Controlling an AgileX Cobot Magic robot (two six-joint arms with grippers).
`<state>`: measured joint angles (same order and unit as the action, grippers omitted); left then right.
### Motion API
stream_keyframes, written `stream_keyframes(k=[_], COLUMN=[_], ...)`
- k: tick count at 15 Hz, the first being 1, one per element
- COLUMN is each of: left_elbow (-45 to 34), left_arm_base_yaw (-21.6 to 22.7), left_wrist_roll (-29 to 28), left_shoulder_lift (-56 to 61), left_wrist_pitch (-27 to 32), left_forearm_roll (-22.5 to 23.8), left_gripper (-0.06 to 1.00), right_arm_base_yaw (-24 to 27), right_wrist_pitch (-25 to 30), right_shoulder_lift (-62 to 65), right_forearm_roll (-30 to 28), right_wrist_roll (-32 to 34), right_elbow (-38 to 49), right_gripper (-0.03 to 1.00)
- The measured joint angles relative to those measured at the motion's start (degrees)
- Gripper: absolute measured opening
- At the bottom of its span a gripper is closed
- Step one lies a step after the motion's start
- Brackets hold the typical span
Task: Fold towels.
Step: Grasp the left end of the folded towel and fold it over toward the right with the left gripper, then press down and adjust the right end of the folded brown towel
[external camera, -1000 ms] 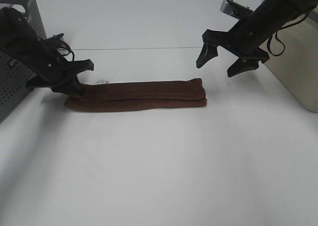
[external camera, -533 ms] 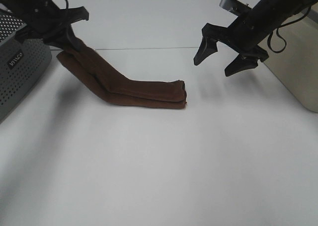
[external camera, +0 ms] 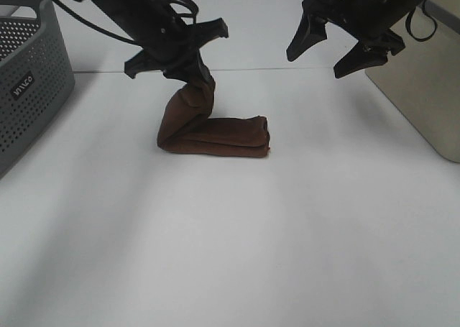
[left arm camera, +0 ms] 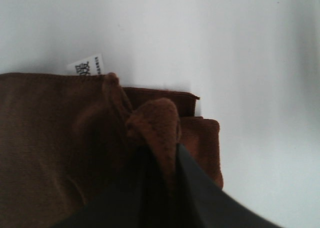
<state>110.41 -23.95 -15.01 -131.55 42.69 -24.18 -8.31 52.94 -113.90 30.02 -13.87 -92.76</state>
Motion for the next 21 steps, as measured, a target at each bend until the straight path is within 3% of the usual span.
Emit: stream_keyframes(k=[5,6,9,12,15,20,21], left_elbow=[4.01,4.87,9.28,11.69,11.86,11.86,11.86], left_arm_base_yaw=[-4.70,-4.81,-2.41,2.92,7.28,8.31,8.31], left_wrist_roll=[-0.86,-0.86,0.06,1.38,1.55,1.60,1.60], left_shoulder_lift=[-4.30,-4.30,-4.18,-2.06,-0.11,0.11,0.11], left_wrist_pitch=[-5.21,-5.16,-0.97,5.27,9.63,13.75,14.21], left_forearm_roll=[-7.33,-7.91,-7.16,-1.95,2.75,7.91,8.31], left_gripper=[0.55,0.57,0.58,0.58,0.58,0.58,0.58], right_arm_base_yaw=[0.00,0.00,0.00,-0.86,-6.13,-9.74,-9.68], right_wrist_pitch=[0.80,0.86,2.18,2.06,-0.29,-6.42,-6.65], right_shoulder_lift=[0.46,0.46,0.46,-1.38,-6.36,-15.58,-16.50], right_forearm_roll=[-0.57,-0.57,1.49,10.43,20.23,38.10,38.62], right_wrist_roll=[0.00,0.00,-0.11,-3.15,-9.40,-19.60,-19.65], right_elbow=[0.00,0.00,0.00,0.00,0.00,-0.63,-0.92], right_gripper=[0.85,0.85,0.85,0.85,0.85,0.85,0.85])
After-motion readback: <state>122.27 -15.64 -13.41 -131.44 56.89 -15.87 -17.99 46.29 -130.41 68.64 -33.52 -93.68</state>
